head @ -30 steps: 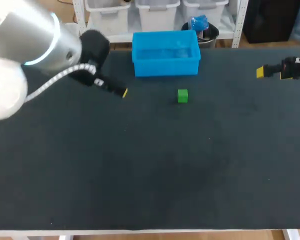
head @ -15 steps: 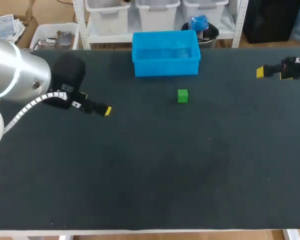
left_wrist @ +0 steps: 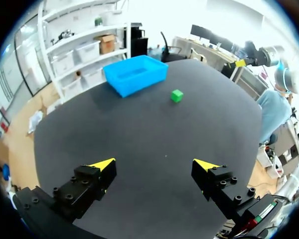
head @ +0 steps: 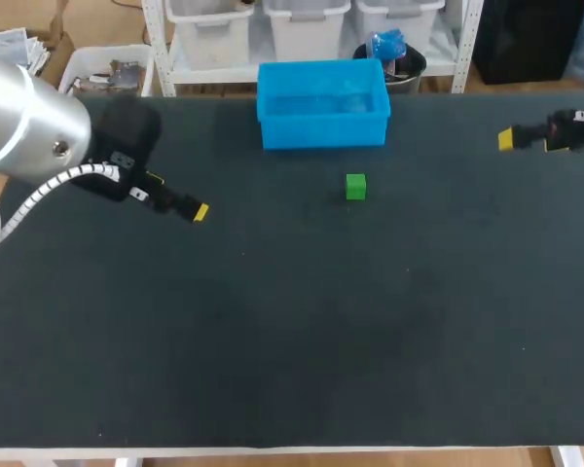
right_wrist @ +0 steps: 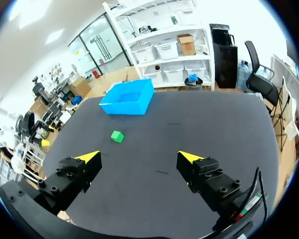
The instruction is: Use the left arm to pick the red cube and place it into the blue plastic box first, then use the right arm to grasp the green cube and put it into the same blue plastic box after the first action is fully finished.
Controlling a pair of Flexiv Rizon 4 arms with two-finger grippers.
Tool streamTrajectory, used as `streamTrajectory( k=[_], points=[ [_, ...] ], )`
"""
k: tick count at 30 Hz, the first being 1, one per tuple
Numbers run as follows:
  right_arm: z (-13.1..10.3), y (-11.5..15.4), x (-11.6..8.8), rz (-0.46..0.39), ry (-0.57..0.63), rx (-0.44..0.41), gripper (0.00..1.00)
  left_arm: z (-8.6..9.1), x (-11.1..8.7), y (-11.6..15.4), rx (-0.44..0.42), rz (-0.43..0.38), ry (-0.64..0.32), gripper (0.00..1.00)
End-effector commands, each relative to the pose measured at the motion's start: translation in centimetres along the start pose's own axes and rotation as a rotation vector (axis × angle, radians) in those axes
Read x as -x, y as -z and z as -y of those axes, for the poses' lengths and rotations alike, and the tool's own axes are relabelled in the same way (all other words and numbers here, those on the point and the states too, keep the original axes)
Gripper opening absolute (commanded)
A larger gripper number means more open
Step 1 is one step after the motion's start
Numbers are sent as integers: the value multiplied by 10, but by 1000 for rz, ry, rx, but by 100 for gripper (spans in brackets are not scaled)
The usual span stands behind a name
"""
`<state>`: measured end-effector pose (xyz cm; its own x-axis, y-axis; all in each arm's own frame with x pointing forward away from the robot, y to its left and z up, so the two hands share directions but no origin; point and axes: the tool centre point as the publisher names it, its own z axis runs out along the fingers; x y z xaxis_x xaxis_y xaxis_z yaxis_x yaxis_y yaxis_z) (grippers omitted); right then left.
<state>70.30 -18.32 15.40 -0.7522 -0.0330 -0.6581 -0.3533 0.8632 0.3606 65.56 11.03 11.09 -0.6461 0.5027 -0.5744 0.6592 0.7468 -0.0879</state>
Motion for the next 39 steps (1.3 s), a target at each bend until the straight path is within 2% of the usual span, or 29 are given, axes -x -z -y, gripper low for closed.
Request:
streamTrajectory(
  k=[1, 10, 15, 19, 23, 39],
  points=[
    [-10, -4, 15, -62, 30, -60, 100, 1, 2, -1, 8, -8, 2, 100],
    [-53, -34, 29, -199, 80, -306, 100, 1, 2, -1, 8, -8, 2, 100],
    [-75, -55, 27, -232, 66, -385, 100, 1, 2, -1, 8, -8, 2, 100],
    [-83, -68, 25, -264, 33, -439, 100, 1, 2, -1, 8, -8, 2, 100],
    [-86, -79, 23, -307, 13, -434, 100, 1, 2, -1, 8, -8, 2, 100],
    [-86, -80, 23, -303, 11, -421, 100, 1, 2, -1, 8, -8, 2, 100]
  ],
)
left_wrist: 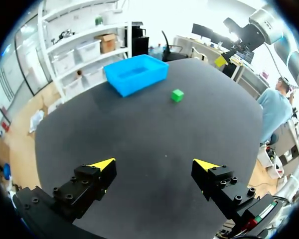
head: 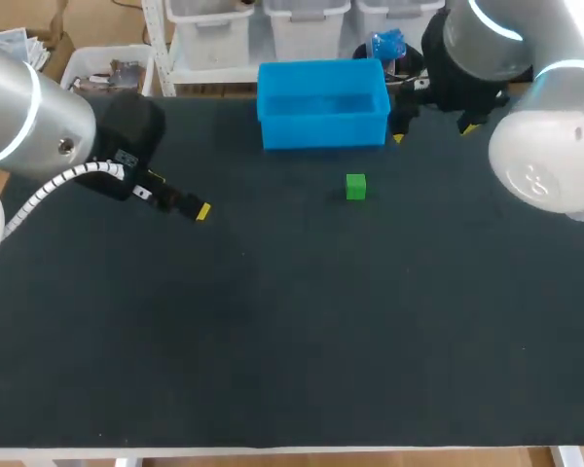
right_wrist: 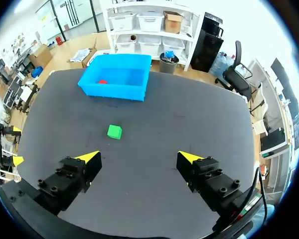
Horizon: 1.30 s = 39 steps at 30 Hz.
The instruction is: Use the left arm to pick the red cube and place it into the blue plastic box first, then use the right arm to grasp the green cube and put it into the same blue plastic box after the first action is fully finished.
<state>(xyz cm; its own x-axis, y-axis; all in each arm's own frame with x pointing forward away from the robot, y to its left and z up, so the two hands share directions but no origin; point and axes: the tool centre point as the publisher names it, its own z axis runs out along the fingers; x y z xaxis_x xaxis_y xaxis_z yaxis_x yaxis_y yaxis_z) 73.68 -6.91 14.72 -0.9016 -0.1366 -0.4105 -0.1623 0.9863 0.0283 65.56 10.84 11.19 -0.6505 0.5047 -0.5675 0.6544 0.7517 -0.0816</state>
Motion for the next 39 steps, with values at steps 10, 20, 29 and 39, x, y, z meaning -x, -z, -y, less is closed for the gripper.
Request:
streamTrajectory(
  k=[10, 20, 29, 39],
  points=[
    [-1, 1, -3, 7, -2, -14, 100, -1, 0, -1, -1, 0, 0, 100],
    [-2, -3, -4, -15, -12, -33, 100, -1, 0, -1, -1, 0, 0, 100],
    [-21, -16, 2, -84, -44, -111, 100, -1, 0, -1, -1, 0, 0, 100],
    [-50, -36, 15, -121, -66, -97, 100, -1, 0, -1, -1, 0, 0, 100]
  ],
)
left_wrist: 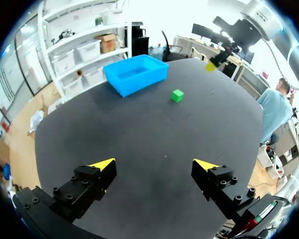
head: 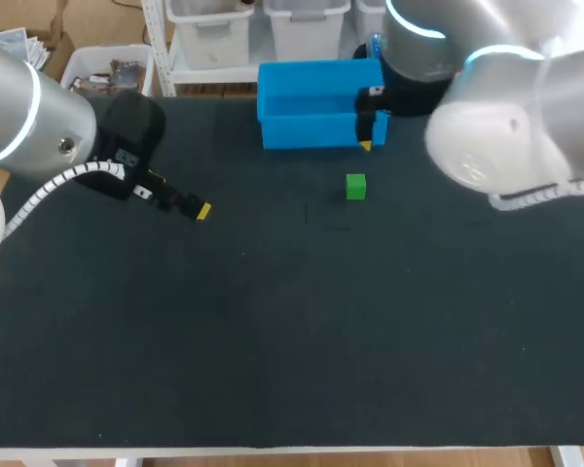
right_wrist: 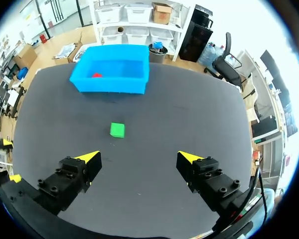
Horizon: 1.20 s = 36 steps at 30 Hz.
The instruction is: Use the left arm to pick the red cube and place it into the blue plastic box first, then use the right arm to grasp the green cube and put it into the same blue plastic box after the first action is fully finished.
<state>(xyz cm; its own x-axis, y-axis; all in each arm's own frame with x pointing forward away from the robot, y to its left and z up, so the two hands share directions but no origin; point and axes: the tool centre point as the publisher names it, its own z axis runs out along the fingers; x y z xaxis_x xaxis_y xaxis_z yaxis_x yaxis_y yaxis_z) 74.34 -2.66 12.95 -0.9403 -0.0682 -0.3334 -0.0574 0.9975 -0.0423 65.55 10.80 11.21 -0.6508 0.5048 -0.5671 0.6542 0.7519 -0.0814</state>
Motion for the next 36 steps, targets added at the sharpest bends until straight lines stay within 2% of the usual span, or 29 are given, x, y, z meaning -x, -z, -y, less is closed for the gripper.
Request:
streamTrajectory(
  k=[1, 16, 26, 36],
  points=[
    [-15, -14, 11, -42, 10, 6, 100, -1, 0, -1, -2, 1, 0, 100],
    [-39, -55, 12, -87, -23, 50, 100, -1, 0, -1, -2, 1, 0, 100],
    [-41, -84, 8, -111, -31, 50, 100, -1, 0, -1, -2, 1, 0, 100],
    [-45, -109, 9, -81, -38, 58, 100, -1, 0, -1, -2, 1, 0, 100]
  ],
)
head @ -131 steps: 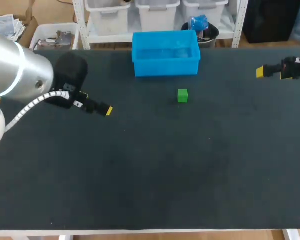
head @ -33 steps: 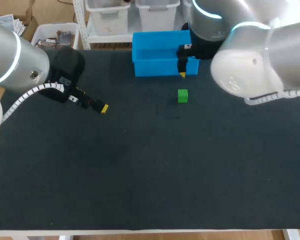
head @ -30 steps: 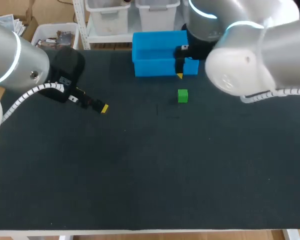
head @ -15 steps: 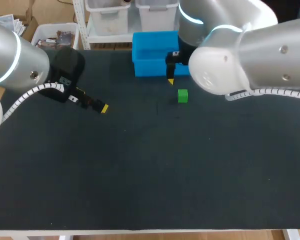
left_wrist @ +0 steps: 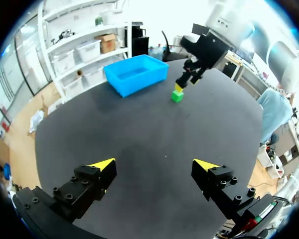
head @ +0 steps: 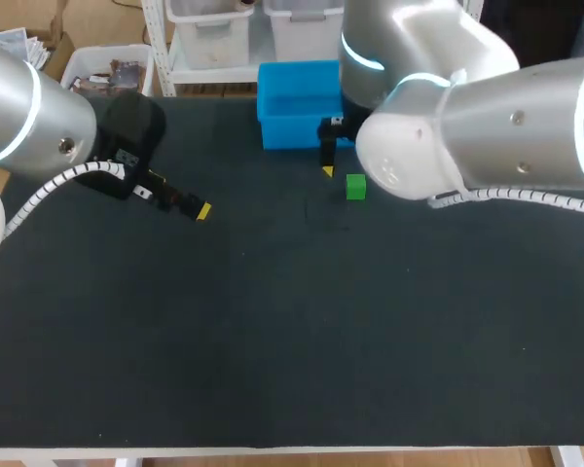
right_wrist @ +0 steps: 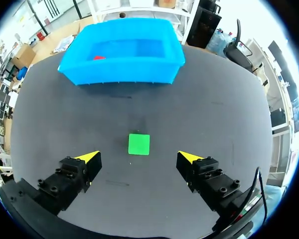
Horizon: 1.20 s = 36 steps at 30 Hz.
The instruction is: Use the left arm to pick the red cube and place it into the blue plastic box first, then use the right arm to grasp the green cube and put it into the same blue plastic box after the first action is fully finished.
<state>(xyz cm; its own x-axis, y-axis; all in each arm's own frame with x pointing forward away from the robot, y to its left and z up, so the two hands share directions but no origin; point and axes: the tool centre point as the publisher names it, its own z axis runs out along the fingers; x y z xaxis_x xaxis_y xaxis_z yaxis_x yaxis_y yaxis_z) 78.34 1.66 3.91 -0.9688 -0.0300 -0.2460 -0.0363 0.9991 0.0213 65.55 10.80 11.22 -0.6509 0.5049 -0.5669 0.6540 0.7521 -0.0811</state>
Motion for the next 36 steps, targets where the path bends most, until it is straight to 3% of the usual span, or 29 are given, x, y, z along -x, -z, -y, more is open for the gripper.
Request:
streamTrajectory(
  k=[1, 14, 29, 31, 32, 33, 34, 36],
  points=[
    [0, -15, 1, 7, 2, 6, 100, -1, 0, -1, -2, 1, 0, 100],
    [6, -43, 10, -4, -10, 12, 100, -1, 0, -1, -2, 1, 0, 100],
    [5, -56, 9, -14, -25, 11, 100, -1, 0, -1, -2, 1, 0, 100],
    [6, -57, 8, -18, -30, 4, 45, -1, 0, -1, -2, 1, 0, 100],
    [6, -57, 8, -18, -30, 4, 37, -1, 0, -1, -2, 1, 0, 100],
    [7, -59, 7, -16, -30, 3, 9, -1, 0, -1, -2, 1, 0, 100],
    [8, -59, 7, -16, -31, -1, 0, -1, 0, -1, -2, 1, 0, 100],
    [8, -59, 5, -14, -34, -2, 0, -1, 0, -1, -2, 1, 0, 100]
  ],
)
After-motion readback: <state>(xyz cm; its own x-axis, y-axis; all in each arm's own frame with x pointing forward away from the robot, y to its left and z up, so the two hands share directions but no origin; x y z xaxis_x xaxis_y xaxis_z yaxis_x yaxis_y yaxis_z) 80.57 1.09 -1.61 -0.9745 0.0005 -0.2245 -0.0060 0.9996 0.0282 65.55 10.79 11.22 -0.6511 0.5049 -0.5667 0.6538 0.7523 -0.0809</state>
